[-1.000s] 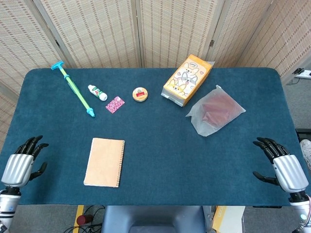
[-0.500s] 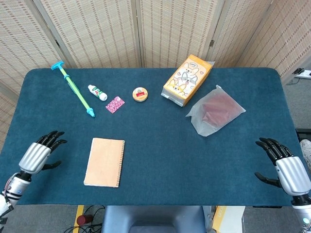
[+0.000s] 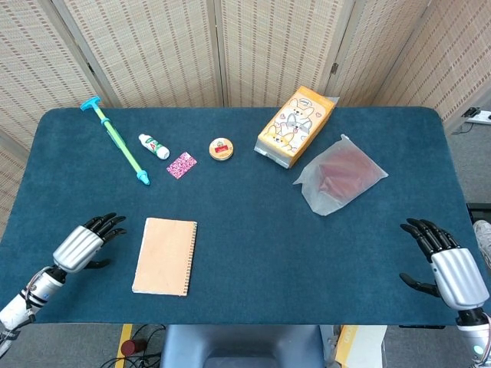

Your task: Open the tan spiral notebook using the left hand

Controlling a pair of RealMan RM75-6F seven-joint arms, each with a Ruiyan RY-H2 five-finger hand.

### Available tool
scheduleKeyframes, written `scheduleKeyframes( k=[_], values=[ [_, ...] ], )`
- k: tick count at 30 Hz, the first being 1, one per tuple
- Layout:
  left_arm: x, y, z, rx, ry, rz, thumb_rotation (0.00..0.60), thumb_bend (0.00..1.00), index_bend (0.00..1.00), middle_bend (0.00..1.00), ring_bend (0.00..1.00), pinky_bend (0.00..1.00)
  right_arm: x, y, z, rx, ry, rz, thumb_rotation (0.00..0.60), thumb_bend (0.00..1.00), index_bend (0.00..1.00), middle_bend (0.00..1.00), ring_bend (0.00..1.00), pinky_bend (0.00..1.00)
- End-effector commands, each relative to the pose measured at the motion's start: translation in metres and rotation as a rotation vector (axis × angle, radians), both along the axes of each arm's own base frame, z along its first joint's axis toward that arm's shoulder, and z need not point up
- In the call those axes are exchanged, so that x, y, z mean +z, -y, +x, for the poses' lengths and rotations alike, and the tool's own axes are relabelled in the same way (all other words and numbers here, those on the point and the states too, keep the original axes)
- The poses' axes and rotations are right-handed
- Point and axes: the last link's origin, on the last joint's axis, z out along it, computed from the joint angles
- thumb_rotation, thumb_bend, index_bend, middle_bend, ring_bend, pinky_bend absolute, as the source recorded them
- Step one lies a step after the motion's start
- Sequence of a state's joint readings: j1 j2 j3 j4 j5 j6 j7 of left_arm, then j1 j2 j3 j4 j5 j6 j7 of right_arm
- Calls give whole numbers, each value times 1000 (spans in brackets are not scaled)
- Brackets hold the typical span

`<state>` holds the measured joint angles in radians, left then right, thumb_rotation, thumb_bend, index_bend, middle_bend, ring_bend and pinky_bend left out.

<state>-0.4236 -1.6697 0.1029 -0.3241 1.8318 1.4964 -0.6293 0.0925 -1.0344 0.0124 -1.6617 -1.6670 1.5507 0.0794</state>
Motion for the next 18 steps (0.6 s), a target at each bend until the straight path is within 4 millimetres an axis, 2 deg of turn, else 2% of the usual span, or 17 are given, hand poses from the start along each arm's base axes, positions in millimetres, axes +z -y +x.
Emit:
scheduleKeyframes(
  k=[1,8,18],
  values=[
    [-7,3,0,8,37,1,600,137,272,159,122,271,-1,0,2,0,-3,0,600,122,148,164,127,217],
    [-20,3,4,16,83,-5,600,137,260,159,122,271,-3,0,6,-1,-10,4,600,122,148,164,127,217],
    [-30,1,4,13,38,-18,600,137,253,159,122,271,-3,0,9,-5,-19,2,600,121,148,164,127,217]
  ],
)
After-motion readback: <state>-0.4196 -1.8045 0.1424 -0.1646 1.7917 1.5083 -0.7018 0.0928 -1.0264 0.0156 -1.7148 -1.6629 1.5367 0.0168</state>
